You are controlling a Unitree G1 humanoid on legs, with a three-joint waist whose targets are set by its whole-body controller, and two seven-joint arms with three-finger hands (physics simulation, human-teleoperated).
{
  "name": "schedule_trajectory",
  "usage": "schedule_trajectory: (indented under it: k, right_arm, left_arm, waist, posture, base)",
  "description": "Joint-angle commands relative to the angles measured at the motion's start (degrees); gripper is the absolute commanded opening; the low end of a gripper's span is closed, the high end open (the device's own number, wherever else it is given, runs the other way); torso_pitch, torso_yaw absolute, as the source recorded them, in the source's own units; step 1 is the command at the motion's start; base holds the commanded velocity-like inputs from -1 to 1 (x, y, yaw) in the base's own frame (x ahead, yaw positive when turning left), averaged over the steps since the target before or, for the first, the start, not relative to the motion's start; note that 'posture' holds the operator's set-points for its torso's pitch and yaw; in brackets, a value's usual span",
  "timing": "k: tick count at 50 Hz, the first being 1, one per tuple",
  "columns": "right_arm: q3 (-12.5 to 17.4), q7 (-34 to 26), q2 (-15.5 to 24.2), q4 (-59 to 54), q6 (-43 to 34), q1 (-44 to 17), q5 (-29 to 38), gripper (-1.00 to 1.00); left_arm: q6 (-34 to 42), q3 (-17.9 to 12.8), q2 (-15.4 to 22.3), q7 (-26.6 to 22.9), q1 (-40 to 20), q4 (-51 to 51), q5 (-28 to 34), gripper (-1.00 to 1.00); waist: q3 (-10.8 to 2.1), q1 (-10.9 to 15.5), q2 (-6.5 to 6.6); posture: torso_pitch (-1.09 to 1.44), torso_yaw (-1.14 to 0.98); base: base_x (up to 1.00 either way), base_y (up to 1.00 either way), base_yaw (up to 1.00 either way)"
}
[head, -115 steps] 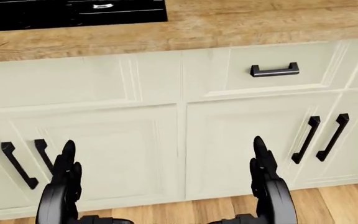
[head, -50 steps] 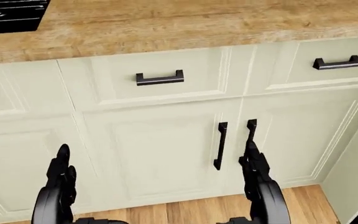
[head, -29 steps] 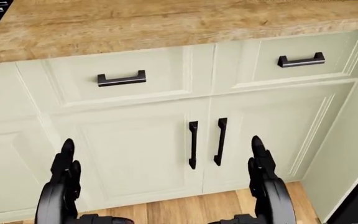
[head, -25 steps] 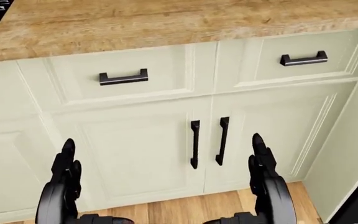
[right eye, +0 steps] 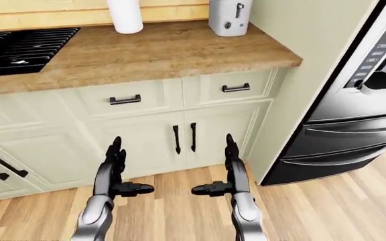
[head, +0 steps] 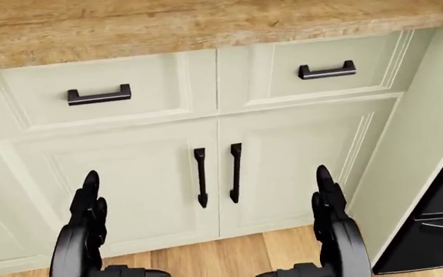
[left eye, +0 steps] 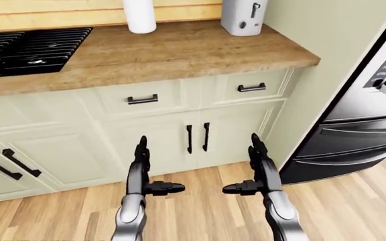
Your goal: Navigate to the shelves.
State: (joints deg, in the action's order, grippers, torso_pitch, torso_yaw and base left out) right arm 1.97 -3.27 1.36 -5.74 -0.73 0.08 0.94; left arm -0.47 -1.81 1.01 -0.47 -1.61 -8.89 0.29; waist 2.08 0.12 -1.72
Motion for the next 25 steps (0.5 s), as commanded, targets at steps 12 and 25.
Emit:
schedule_trajectory:
  k: [12, 25]
  right_arm:
    - [-1.0, -0.3, -0.3, 1.5, 2.1, -1.3, 0.1, 1.00]
    - [-1.0, -0.4, -0.3, 2.1, 1.8, -1.1, 0.3, 1.00]
  left_arm:
    - [-1.3, -1.3, 0.7, 0.2, -0.9, 2.2, -0.1, 1.00]
    - [-1.3, -1.3, 0.7, 0.2, -0.9, 2.2, -0.1, 1.00]
  waist:
    - [-2.19, -0.4, 2.13]
    - [-3.29, -0.2, 1.49]
  posture:
    - [0.00, 0.00]
    - [0.00, 0.00]
  base:
    - [0.00, 0.00, 0.00]
    - [0.00, 0.00, 0.00]
